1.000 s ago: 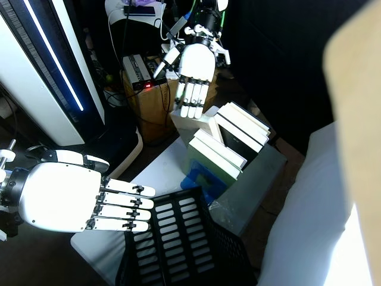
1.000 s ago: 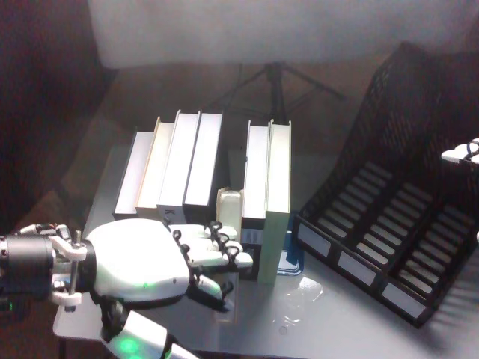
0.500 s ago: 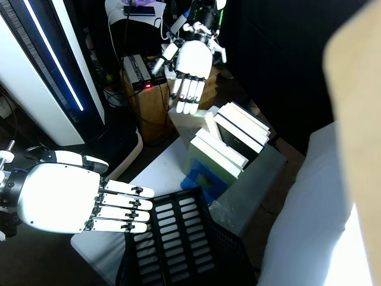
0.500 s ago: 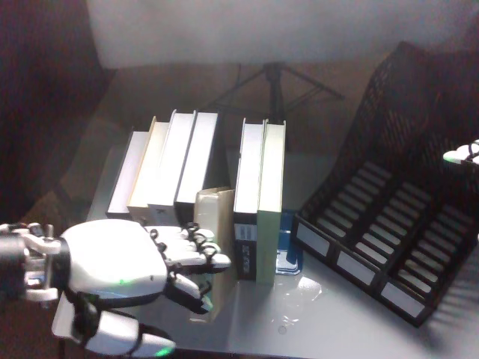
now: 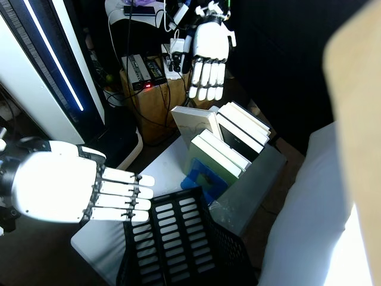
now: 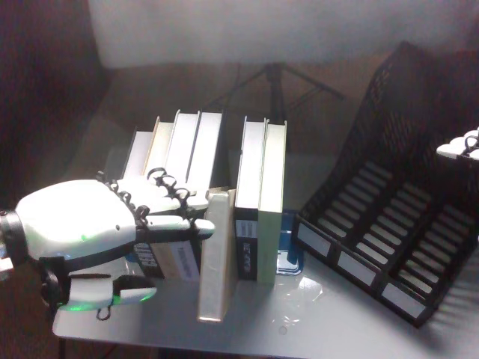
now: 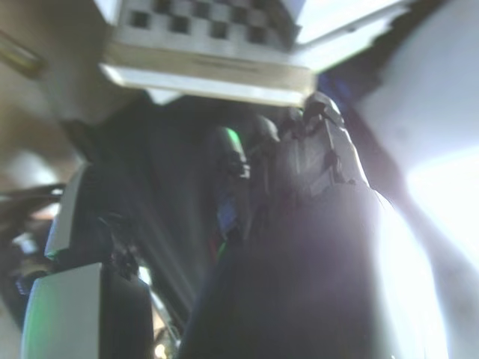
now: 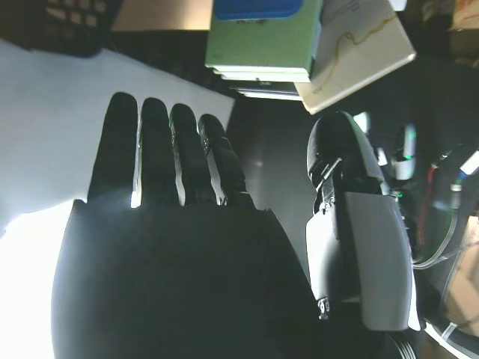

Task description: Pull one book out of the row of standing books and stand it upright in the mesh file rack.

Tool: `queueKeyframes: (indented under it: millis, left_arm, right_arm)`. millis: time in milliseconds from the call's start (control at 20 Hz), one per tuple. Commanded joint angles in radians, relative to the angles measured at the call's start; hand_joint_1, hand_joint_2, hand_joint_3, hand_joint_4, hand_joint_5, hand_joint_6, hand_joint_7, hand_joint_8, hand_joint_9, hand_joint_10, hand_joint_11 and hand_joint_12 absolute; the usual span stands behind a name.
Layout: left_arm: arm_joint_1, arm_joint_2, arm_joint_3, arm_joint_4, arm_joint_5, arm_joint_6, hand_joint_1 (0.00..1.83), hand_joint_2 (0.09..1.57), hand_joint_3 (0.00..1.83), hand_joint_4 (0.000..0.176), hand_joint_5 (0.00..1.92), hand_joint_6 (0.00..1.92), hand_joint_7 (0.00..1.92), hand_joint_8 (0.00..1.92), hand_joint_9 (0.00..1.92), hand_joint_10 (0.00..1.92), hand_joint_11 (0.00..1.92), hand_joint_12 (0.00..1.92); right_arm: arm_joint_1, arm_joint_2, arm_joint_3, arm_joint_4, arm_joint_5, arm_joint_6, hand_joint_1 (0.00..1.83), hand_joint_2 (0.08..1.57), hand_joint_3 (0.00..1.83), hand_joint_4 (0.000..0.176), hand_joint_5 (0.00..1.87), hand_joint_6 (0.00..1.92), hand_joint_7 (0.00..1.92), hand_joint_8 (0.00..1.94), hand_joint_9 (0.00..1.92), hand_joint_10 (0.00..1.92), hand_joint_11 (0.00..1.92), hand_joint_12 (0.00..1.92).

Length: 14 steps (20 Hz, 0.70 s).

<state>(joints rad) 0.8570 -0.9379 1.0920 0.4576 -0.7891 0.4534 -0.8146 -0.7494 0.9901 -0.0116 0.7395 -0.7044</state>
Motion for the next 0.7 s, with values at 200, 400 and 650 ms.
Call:
queueKeyframes:
  millis: [200, 400, 650]
  left_arm:
    - [0.085, 0.062, -0.023, -0.271, -0.245, 0.133, 0.48, 1.43, 0.04, 0.000, 0.14, 0.00, 0.04, 0.00, 0.00, 0.00, 0.00, 0.00]
    - [0.170, 0.065, -0.008, -0.483, -0.355, 0.191, 0.44, 1.36, 0.00, 0.015, 0.00, 0.00, 0.00, 0.00, 0.00, 0.00, 0.00, 0.00]
    - [0.226, 0.050, 0.024, -0.667, -0.434, 0.212, 0.42, 1.34, 0.00, 0.000, 0.00, 0.00, 0.00, 0.00, 0.00, 0.00, 0.00, 0.00]
  right_arm:
    - [0.065, 0.004, -0.006, -0.112, 0.069, 0.034, 0.38, 1.27, 0.00, 0.000, 0.00, 0.00, 0.00, 0.00, 0.00, 0.00, 0.00, 0.00]
    - [0.182, -0.044, 0.020, -0.293, -0.040, 0.105, 0.53, 1.19, 0.00, 0.000, 0.00, 0.00, 0.00, 0.00, 0.00, 0.00, 0.00, 0.00]
    - [0.329, -0.136, 0.070, -0.563, -0.192, 0.225, 0.57, 1.14, 0.00, 0.000, 0.00, 0.00, 0.00, 0.00, 0.00, 0.00, 0.00, 0.00]
